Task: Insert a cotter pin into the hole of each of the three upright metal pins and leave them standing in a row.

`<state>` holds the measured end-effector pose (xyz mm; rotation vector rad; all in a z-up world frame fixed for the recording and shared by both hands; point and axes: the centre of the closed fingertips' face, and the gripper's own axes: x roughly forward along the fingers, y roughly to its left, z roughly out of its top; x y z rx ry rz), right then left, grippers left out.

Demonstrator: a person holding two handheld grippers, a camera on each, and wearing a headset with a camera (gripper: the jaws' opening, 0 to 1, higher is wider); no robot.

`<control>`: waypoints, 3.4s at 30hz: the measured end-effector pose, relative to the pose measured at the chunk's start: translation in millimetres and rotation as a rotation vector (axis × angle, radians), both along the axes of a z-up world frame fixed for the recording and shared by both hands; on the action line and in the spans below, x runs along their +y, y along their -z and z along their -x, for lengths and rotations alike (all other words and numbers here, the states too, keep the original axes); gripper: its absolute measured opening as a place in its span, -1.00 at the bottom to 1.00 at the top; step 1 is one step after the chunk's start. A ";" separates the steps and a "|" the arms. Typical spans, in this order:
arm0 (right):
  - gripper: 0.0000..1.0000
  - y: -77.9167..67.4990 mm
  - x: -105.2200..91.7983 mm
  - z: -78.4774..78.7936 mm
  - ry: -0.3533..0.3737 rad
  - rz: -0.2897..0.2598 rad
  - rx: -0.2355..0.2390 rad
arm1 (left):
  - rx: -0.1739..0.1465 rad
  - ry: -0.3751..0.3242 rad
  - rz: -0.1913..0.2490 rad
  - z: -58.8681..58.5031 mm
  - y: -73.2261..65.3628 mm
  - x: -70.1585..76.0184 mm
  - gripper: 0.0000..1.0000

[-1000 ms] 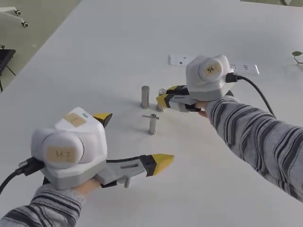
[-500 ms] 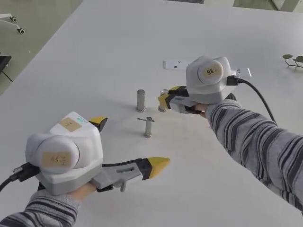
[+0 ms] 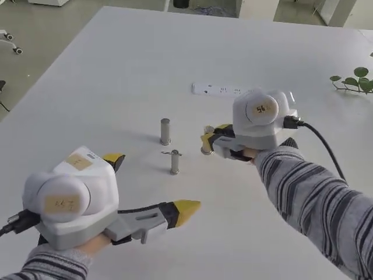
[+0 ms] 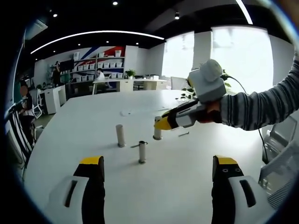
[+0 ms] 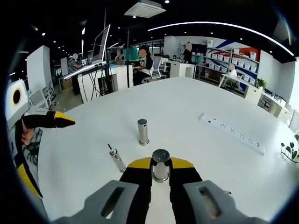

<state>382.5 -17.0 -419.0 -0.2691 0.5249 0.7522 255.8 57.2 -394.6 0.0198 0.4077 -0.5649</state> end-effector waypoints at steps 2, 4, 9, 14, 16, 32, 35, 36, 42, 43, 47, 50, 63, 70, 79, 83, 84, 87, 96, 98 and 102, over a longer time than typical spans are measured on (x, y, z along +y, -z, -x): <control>-0.85 0.9 -4.7 6.1 0.030 -0.002 0.009 | -0.003 0.004 -0.002 2.5 -1.6 -1.2 0.91; -0.85 1.8 -9.0 12.7 0.057 -0.006 0.013 | -0.005 0.007 -0.002 5.1 -3.0 -2.4 0.91; -0.85 5.7 -16.6 30.2 0.090 -0.004 0.026 | -0.008 0.014 -0.002 11.2 -5.1 -4.7 0.90; -0.85 13.0 -25.0 44.0 0.113 0.005 0.037 | -0.005 0.021 -0.008 17.7 -5.1 -6.6 0.89; -0.85 16.2 -26.9 49.5 0.121 0.002 0.046 | -0.001 0.022 -0.008 20.1 -5.1 -7.5 0.88; -0.85 25.0 -23.1 80.2 0.094 -0.017 0.070 | -0.001 0.030 -0.020 28.5 -7.6 -7.4 0.86; -0.85 25.4 -22.6 82.6 0.085 -0.018 0.069 | -0.005 0.031 -0.019 29.0 -8.7 -7.7 0.85; -0.85 25.3 -22.6 83.2 0.083 -0.018 0.069 | -0.008 0.031 -0.020 29.0 -9.4 -7.7 0.85; -0.85 28.4 -24.2 86.2 0.073 -0.012 0.076 | -0.008 0.025 -0.019 28.7 -10.3 -6.8 0.83; -0.85 29.0 -24.7 86.1 0.072 -0.011 0.077 | -0.009 0.024 -0.019 28.7 -10.4 -6.6 0.83; -0.85 29.8 -25.3 87.1 0.066 -0.005 0.074 | -0.009 0.023 -0.019 29.0 -10.6 -6.2 0.83; -0.85 29.8 -25.2 88.3 0.057 0.001 0.065 | -0.006 0.023 -0.021 29.4 -10.2 -6.0 0.83; -0.83 29.8 -26.4 89.0 0.019 0.021 0.039 | -0.001 0.025 -0.029 33.5 -9.5 -7.1 0.83; -0.77 28.0 -26.3 89.3 0.027 -0.007 0.064 | 0.005 0.024 -0.034 34.3 -8.6 -7.0 0.84; -0.59 23.5 -43.5 92.8 0.028 -0.013 0.088 | 0.008 0.017 -0.029 32.6 -10.1 -7.9 0.85; -0.56 20.4 -53.8 92.5 0.021 -0.009 0.091 | 0.012 0.012 -0.028 32.3 -9.8 -7.6 0.85; -0.56 19.6 -56.7 92.1 0.015 -0.001 0.090 | 0.012 0.010 -0.027 32.1 -9.8 -7.5 0.85; -0.56 19.2 -64.6 90.8 0.004 0.016 0.098 | 0.013 0.005 -0.023 31.9 -9.8 -7.6 0.85; -0.58 28.7 -90.9 79.0 -0.030 0.110 0.168 | 0.010 0.011 -0.027 31.9 -10.6 -9.7 0.85; -0.59 29.2 -95.0 74.5 -0.042 0.128 0.175 | 0.010 0.012 -0.026 31.8 -10.8 -9.6 0.85; -0.58 35.1 -105.8 64.0 -0.070 0.197 0.201 | 0.010 0.018 -0.030 32.1 -9.8 -9.3 0.85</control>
